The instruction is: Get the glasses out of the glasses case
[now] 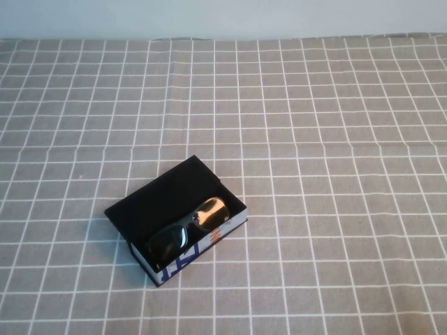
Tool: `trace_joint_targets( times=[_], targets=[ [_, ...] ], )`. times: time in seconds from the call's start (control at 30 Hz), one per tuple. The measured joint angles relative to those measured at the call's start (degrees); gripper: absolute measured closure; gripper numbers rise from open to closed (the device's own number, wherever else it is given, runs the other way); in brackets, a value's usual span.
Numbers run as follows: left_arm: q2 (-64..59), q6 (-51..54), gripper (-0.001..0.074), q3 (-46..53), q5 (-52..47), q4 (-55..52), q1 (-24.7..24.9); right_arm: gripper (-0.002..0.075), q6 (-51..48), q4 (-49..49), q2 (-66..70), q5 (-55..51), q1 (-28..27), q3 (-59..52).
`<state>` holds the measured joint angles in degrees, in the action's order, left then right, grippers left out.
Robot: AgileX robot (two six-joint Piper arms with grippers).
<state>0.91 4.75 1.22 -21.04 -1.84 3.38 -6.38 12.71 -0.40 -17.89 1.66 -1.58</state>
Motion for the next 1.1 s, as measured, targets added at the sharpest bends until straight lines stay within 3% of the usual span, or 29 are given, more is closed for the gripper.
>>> trace_joint_targets(
  times=[1.1],
  targets=[
    [0.0,0.0,0.0739,0.0,0.0,0.0,0.0,0.0743,0.0,2.9,0.0,0.0,0.0,0.0]
  ],
)
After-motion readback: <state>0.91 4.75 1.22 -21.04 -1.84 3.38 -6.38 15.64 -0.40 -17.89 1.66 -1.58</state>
